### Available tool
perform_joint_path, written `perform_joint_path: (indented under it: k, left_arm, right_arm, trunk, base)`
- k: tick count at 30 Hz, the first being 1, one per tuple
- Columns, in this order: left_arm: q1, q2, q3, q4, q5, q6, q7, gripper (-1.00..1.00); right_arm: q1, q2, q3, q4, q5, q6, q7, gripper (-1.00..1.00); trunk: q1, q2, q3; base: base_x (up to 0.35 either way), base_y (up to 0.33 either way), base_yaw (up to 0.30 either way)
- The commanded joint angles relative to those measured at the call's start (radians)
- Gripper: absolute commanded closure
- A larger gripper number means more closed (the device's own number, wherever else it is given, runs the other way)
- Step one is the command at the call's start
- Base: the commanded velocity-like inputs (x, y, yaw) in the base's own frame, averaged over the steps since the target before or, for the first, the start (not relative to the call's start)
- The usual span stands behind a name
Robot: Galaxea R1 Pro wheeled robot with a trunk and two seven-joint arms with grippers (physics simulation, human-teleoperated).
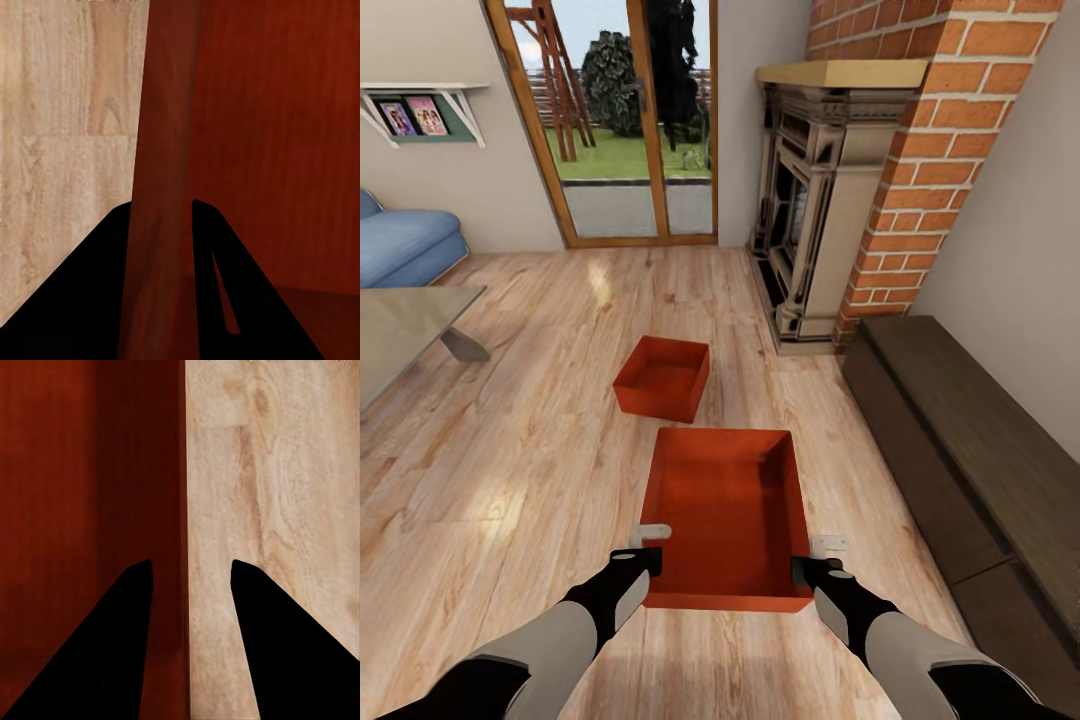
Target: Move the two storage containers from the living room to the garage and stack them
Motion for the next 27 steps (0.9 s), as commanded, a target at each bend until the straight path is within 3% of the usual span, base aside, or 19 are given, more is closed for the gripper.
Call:
perform_joint_path:
  k: [1, 27]
  left_arm:
    - [0.000, 0.002, -0.002, -0.005, -0.019, 0.007, 0.021, 1.00]
    - [0.000, 0.002, -0.002, -0.005, -0.019, 0.007, 0.021, 1.00]
  right_arm:
    - [0.000, 0.000, 0.008, 0.002, -0.019, 0.001, 0.003, 1.00]
    - [0.000, 0.002, 0.008, 0.002, -0.019, -0.007, 0.004, 1.00]
  trunk:
    - [-0.004, 0.007, 0.003]
    - [-0.104, 0.189, 0.084]
  base:
    - [0.000, 0.000, 0.000]
    - [0.000, 0.000, 0.000]
